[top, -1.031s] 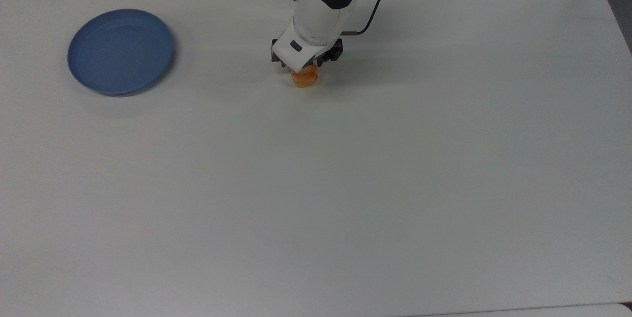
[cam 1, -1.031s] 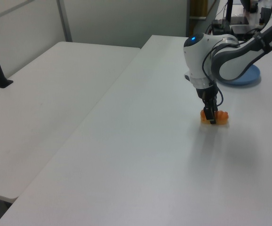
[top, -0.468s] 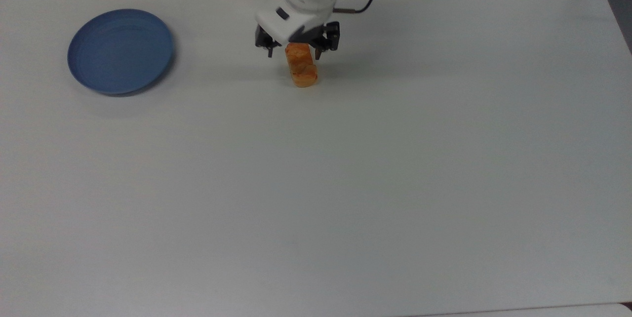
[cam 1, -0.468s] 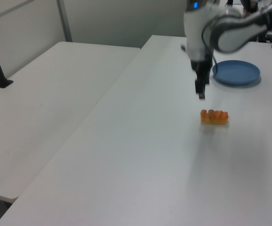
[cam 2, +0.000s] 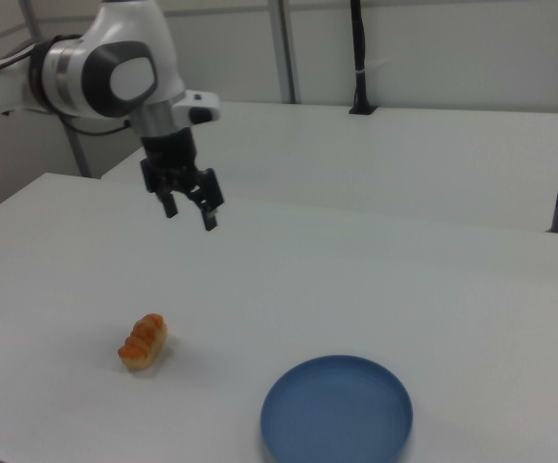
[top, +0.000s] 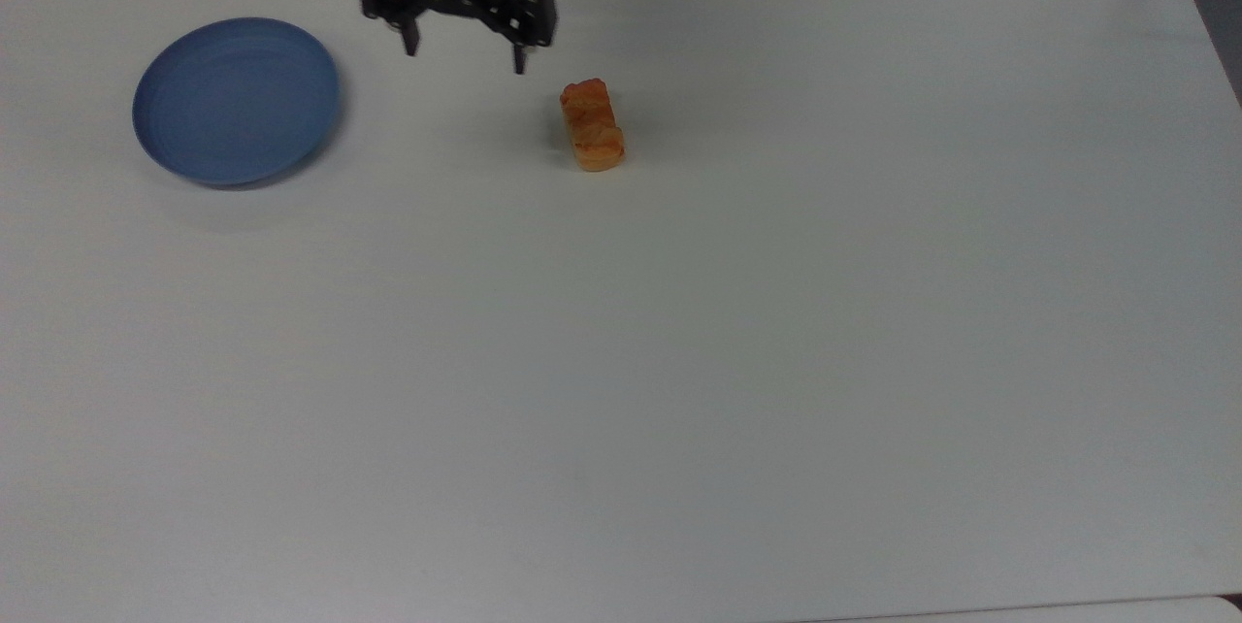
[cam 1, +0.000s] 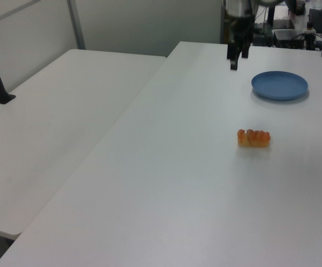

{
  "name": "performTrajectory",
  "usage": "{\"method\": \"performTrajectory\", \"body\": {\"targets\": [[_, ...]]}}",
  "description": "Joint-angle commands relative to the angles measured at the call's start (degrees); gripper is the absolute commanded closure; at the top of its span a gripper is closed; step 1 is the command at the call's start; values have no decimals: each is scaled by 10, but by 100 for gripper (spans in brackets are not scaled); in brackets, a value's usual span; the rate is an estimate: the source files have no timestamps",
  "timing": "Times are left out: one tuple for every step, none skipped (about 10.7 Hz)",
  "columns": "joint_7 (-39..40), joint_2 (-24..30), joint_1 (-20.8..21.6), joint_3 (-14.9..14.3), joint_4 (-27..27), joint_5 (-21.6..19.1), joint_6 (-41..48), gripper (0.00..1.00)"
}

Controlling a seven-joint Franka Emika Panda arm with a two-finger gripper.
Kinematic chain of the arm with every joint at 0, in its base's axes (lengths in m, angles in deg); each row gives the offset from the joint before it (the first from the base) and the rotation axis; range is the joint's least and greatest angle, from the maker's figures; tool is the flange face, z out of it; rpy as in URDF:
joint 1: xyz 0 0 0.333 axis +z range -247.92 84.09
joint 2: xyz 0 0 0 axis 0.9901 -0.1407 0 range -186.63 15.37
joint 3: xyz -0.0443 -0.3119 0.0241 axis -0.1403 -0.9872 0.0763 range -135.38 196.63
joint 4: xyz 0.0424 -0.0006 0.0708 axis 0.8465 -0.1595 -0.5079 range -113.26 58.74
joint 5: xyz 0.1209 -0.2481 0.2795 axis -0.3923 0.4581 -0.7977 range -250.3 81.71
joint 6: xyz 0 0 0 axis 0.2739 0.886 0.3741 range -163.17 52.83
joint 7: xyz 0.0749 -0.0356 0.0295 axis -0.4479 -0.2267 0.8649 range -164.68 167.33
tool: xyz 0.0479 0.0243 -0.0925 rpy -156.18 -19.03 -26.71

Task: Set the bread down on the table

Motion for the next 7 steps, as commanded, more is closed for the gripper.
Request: {"method": "performTrajectory", "body": {"targets": [[61, 1, 7, -79, 12, -46, 15, 0], [64, 1, 7, -95, 13, -48, 14, 0], [57, 6, 8, -101, 18, -48, 18, 0], [54, 11, 8, -109, 22, -48, 19, 0], [54, 12, 8, -113, 24, -48, 19, 0], [54, 12, 8, -115, 24, -48, 19, 0], [53, 12, 10, -114, 24, -48, 19, 0]]}}
